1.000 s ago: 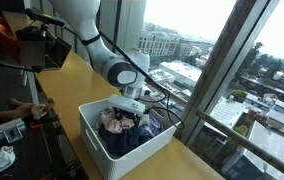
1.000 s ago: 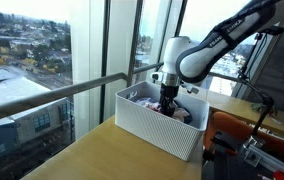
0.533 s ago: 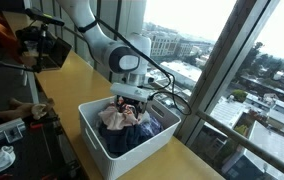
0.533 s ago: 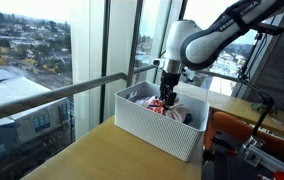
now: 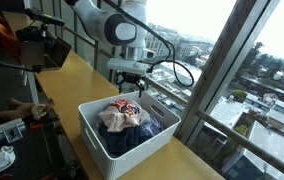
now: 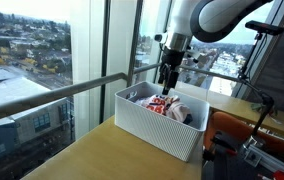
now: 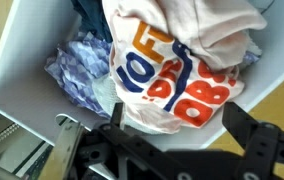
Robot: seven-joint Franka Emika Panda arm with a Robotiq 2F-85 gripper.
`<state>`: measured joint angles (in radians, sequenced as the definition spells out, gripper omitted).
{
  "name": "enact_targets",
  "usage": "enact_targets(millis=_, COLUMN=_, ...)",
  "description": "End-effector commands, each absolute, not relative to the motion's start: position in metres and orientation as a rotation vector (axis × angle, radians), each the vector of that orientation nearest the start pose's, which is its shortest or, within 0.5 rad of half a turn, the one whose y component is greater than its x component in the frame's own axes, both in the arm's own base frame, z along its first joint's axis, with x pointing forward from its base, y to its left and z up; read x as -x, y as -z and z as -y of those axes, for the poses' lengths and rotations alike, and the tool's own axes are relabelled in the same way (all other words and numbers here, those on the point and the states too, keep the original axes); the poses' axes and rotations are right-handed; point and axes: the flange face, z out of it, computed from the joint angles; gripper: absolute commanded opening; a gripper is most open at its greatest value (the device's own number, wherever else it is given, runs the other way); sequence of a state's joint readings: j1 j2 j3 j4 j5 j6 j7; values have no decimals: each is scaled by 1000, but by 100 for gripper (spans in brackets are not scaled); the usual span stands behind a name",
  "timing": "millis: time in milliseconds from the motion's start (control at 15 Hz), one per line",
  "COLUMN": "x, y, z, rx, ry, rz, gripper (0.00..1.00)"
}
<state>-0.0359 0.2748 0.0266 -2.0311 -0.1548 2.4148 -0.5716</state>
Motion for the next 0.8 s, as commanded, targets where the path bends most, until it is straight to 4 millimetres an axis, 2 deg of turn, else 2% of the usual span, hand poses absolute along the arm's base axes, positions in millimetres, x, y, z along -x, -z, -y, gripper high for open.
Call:
enact_targets(millis=0, x=-597, y=-330, z=-23, rx=3101, ry=137, rz=1006, gripper=100)
enact_targets(millis=67, x=-595, y=-330, z=-31, rx=3112, ry=140, rz=980, gripper=100)
enact_targets(millis=133, x=-602, y=-324, z=-19, rx=3094, ry=136, rz=1023, gripper=100)
enact_targets(millis=333, x=-601, y=-322, z=-33, rx=3098, ry=139, rz=996, gripper=100)
enact_targets(millis=733, x=-601, y=-322, z=-31, rx=3101, ry=138, rz=989, gripper=100)
